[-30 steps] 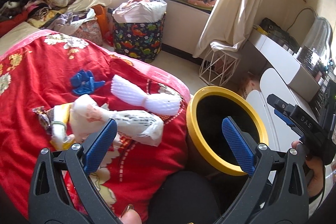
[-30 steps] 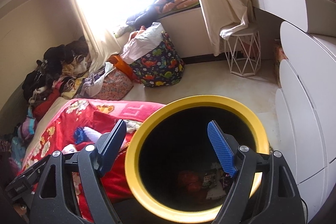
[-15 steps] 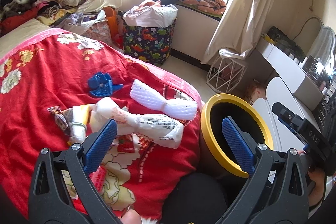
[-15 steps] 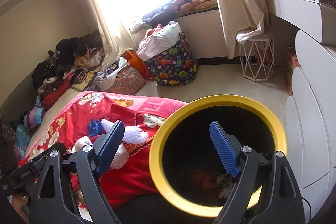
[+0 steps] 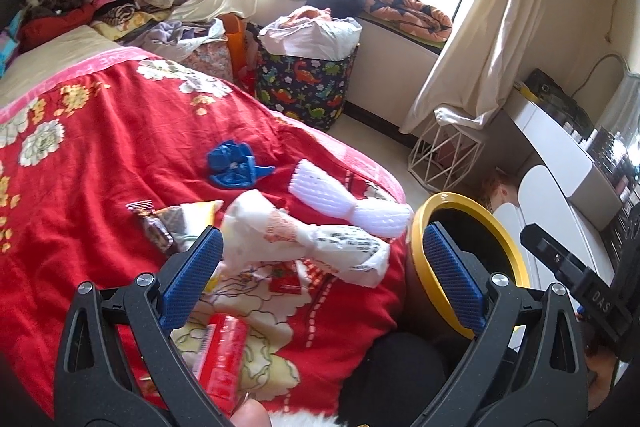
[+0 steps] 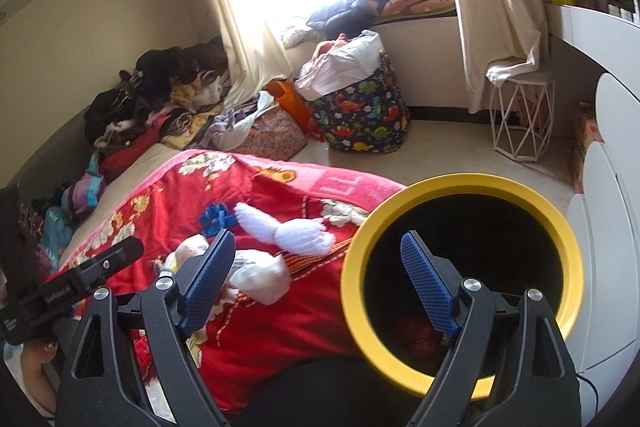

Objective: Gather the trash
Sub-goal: 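Grasp red canister with left tool while right tool grasps white printed plastic bag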

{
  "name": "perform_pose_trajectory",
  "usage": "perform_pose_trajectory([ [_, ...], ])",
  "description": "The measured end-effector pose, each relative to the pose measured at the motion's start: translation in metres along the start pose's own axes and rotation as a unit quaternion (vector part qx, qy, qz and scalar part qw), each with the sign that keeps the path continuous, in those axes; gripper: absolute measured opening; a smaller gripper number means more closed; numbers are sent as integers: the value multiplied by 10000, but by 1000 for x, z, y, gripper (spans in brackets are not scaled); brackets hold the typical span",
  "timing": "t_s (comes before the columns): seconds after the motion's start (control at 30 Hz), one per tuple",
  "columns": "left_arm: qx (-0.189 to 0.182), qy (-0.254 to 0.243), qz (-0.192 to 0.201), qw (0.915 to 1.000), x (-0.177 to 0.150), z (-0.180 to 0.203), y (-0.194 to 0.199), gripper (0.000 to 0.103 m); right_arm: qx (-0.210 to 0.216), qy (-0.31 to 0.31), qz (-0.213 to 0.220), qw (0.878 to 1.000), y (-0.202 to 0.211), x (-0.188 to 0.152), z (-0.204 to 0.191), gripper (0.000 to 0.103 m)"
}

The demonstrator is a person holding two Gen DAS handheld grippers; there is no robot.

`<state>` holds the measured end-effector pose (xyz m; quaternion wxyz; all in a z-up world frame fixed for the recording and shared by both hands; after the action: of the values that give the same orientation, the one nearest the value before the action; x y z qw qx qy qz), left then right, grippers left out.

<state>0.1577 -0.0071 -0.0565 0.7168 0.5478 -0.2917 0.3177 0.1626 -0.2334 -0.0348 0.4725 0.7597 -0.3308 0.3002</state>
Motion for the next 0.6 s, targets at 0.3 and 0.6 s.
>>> perform_pose_trajectory([
  [0.3, 147, 234, 58, 9996, 1, -29, 12, 92, 185, 313, -191, 9992, -9, -13, -29, 83],
  [0.6, 287, 330, -26, 9990, -9, -53, 22, 92, 358, 512, -395, 9973, -18, -26, -53, 83],
])
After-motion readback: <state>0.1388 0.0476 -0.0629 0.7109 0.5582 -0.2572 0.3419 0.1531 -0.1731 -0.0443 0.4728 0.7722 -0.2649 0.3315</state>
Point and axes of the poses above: each gripper's, at about its wrist camera, not at the fingertips, and y roughly against the way its jaws point, z to its right, x to its top, the point moved 5 cm from there along -y, roughly the way its jaws point, and after that the axes turned 5 degrees about -y, right-handed, at the moved point
